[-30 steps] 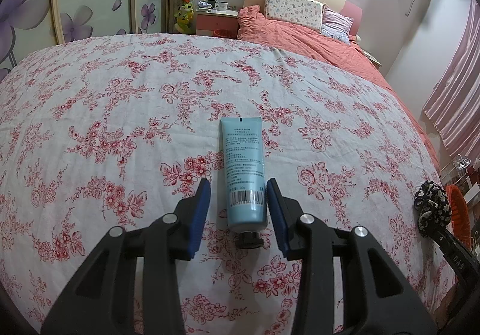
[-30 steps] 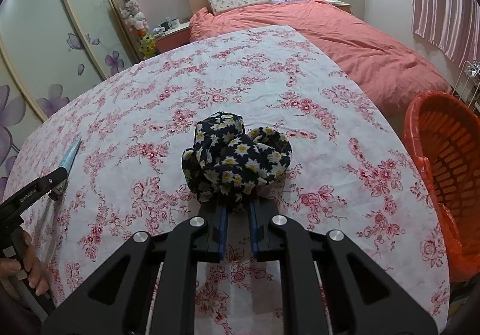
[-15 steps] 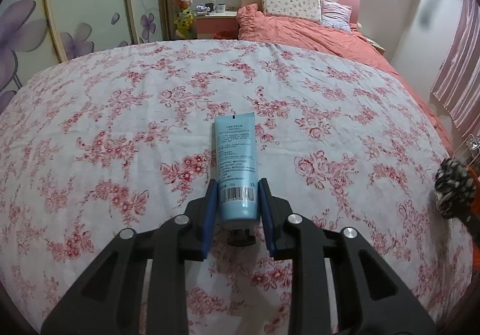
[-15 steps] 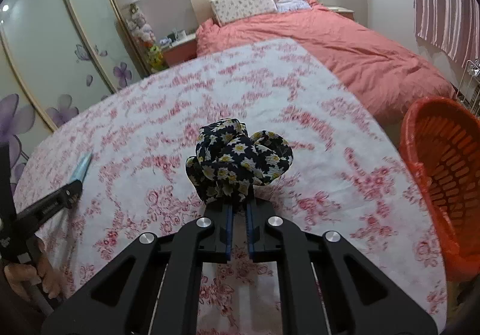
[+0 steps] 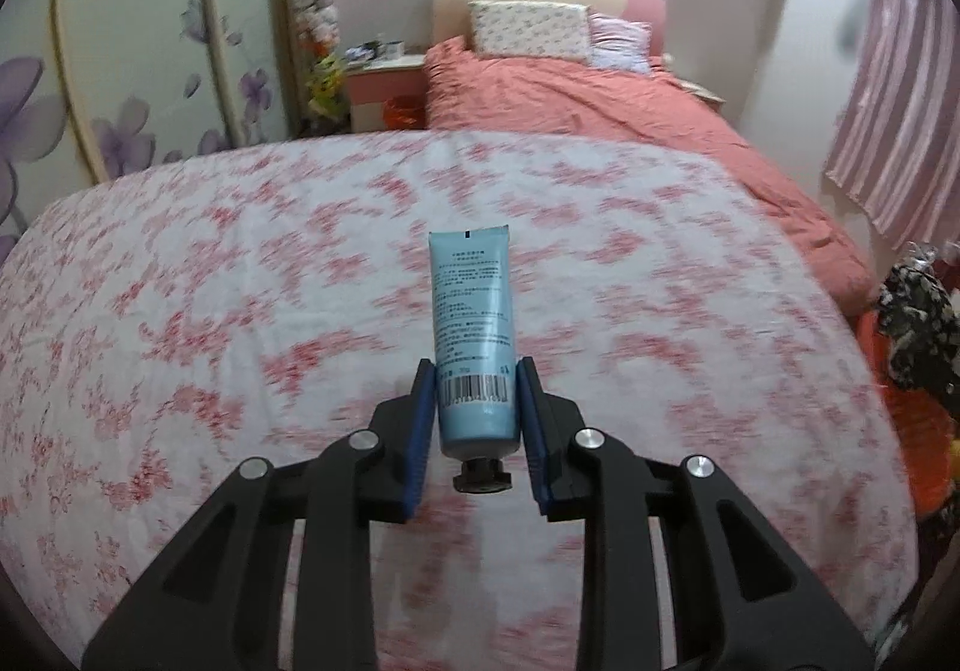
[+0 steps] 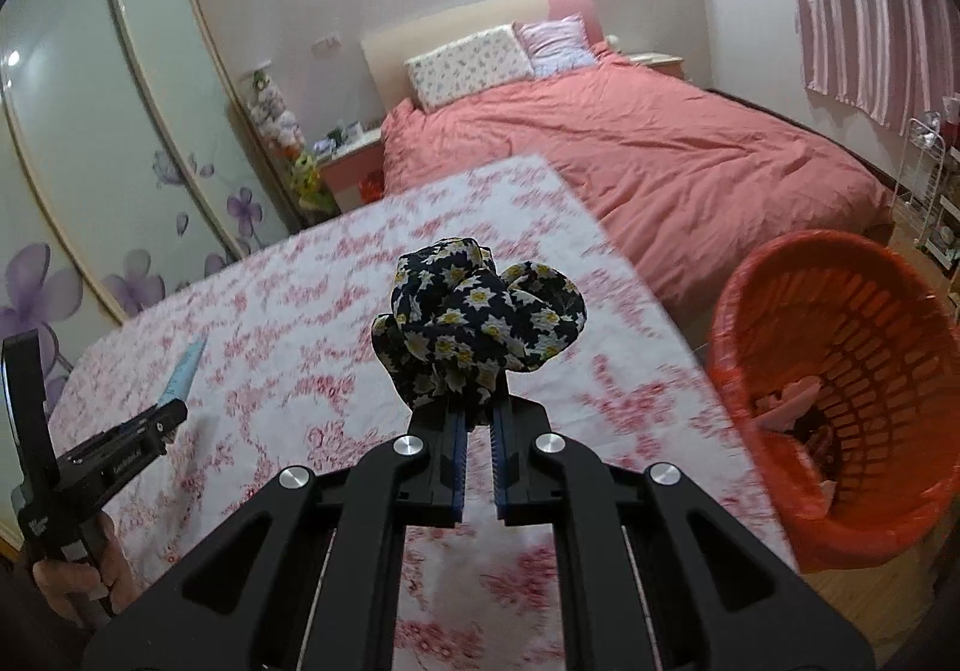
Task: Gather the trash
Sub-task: 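Carry tube and floral cloth over the orange basket and open both tools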
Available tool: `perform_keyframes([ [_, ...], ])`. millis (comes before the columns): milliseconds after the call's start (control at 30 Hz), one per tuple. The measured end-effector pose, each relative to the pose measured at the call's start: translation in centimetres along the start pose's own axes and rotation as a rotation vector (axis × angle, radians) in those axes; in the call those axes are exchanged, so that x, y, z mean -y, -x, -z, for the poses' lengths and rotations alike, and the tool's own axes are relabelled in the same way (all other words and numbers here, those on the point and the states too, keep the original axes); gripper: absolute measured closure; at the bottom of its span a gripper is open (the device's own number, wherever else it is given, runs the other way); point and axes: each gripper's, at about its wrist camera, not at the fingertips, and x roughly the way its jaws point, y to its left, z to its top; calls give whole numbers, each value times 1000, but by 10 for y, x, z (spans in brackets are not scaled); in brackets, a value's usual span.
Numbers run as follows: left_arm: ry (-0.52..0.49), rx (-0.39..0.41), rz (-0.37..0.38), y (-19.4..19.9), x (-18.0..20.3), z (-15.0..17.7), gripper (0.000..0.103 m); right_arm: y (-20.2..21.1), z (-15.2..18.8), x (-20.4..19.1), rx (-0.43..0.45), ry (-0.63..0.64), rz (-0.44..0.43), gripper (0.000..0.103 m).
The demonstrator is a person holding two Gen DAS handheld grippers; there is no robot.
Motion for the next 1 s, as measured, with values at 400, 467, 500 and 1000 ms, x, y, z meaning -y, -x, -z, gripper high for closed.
perform_keyframes([
  [400,-136,60,312,51,143,-2,76,61,-9,78,141,-124,116,96],
  [467,-165,56,366,55,170,-1,76,68,-8,98,154,-158,141,96],
  [500,-181,53,389,56,183,1,76,69,-8,104,157,-168,150,96],
  [1000,-353,-98,553,12,342,28,71,53,-11,195,113,-319,226,73],
])
